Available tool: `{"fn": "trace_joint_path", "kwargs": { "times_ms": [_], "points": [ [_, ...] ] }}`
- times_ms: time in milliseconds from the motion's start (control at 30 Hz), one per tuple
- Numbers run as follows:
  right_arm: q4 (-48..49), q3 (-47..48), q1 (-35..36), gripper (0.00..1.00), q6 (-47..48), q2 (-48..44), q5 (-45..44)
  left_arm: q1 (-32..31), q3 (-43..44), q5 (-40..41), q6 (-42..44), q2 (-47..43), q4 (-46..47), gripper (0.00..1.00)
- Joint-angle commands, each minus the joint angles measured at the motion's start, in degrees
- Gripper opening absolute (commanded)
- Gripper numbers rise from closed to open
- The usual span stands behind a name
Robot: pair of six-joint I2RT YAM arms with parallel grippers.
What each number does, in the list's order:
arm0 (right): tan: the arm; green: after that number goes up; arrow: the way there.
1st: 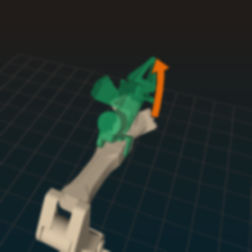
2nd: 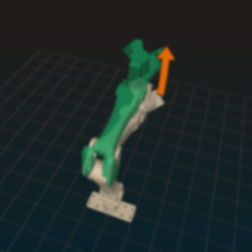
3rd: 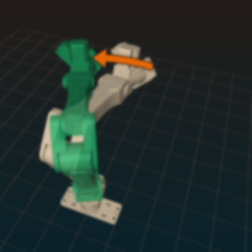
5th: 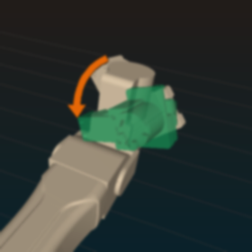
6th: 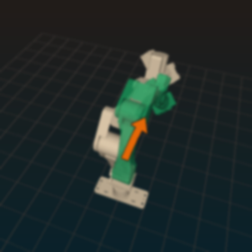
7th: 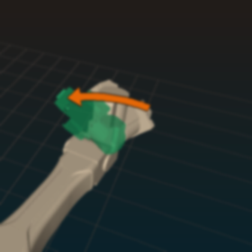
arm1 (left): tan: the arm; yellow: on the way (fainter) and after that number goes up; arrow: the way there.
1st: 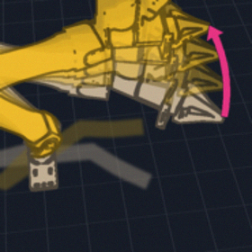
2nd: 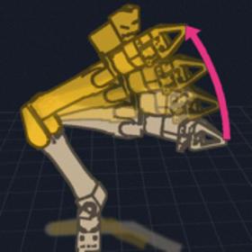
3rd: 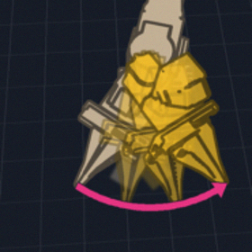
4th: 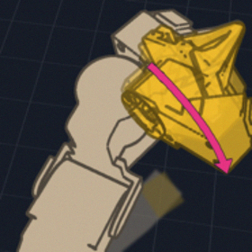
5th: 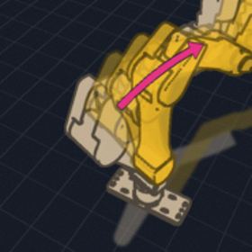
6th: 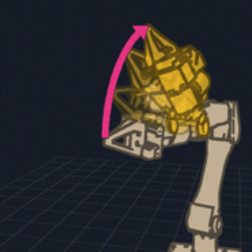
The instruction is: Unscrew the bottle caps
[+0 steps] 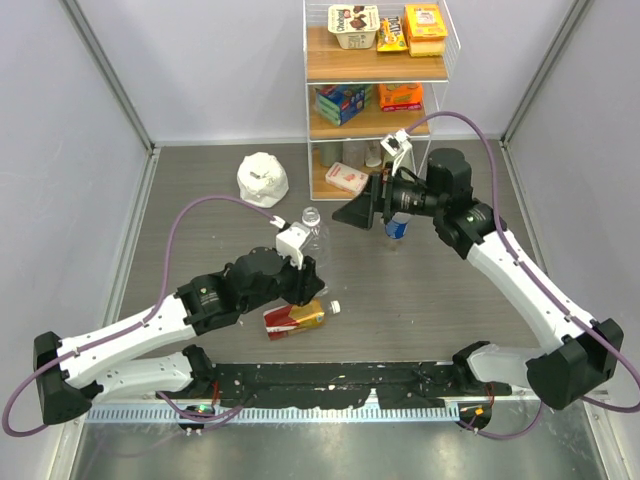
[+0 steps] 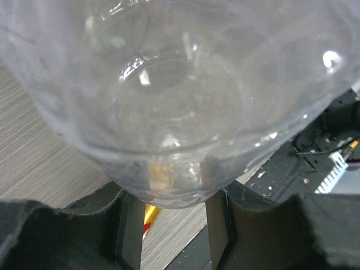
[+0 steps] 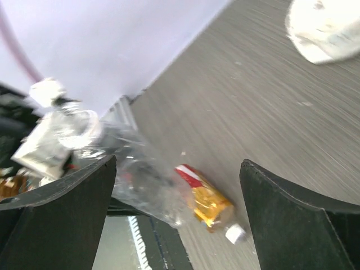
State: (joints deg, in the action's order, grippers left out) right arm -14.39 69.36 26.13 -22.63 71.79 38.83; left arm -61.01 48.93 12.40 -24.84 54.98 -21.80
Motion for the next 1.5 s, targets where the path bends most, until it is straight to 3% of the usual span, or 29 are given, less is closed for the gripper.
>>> {"fn": "trace_joint_path", "kwargs": {
  "times_ms": [0,133,800,900,967,1000,1033,1067,1233,1467],
  "points": [
    [19.3,-2.8,0.0,0.95,-7.7,-3.5,17.1,-0.1,0.3,-7.9,2.0,-0.6,6.5,0.0],
    [28.8,-5.1,0.1,0.96,-13.2,-4.5,20.3,-0.1,1.2,-11.0,2.4,0.7,7.2,0.0],
    [26.3,-4.9,3.0,0.88,-10.5,-2.5,22.3,-0.2,4.9,-18.6,2.8,4.3,9.2,0.0],
    [26.3,-4.7,3.1,0.76,-10.3,-2.3,22.5,-0.1,5.7,-19.5,2.5,4.3,9.0,0.0],
    [26.3,-4.6,3.1,0.53,-10.5,-1.9,23.0,-0.1,5.9,-19.6,2.6,4.2,9.0,0.0],
    [26.3,-4.3,3.1,0.31,-10.4,-1.8,23.1,-0.1,6.0,-19.8,2.6,4.2,9.0,0.0],
    [26.3,-4.3,3.1,0.22,-10.4,-1.7,23.1,-0.1,6.0,-19.7,2.6,4.2,9.0,0.0],
    [26.3,-4.3,3.2,0.04,-10.3,-1.8,23.0,-0.1,6.0,-19.7,2.6,4.1,8.9,0.0],
    [22.9,-4.3,3.1,0.01,-6.9,-3.1,19.5,-0.1,5.7,-19.1,2.5,3.3,8.8,0.01],
    [21.5,-4.6,3.1,0.01,-5.2,-4.0,18.3,-0.2,4.5,-18.1,2.5,1.8,9.1,0.19]
  ]
}}
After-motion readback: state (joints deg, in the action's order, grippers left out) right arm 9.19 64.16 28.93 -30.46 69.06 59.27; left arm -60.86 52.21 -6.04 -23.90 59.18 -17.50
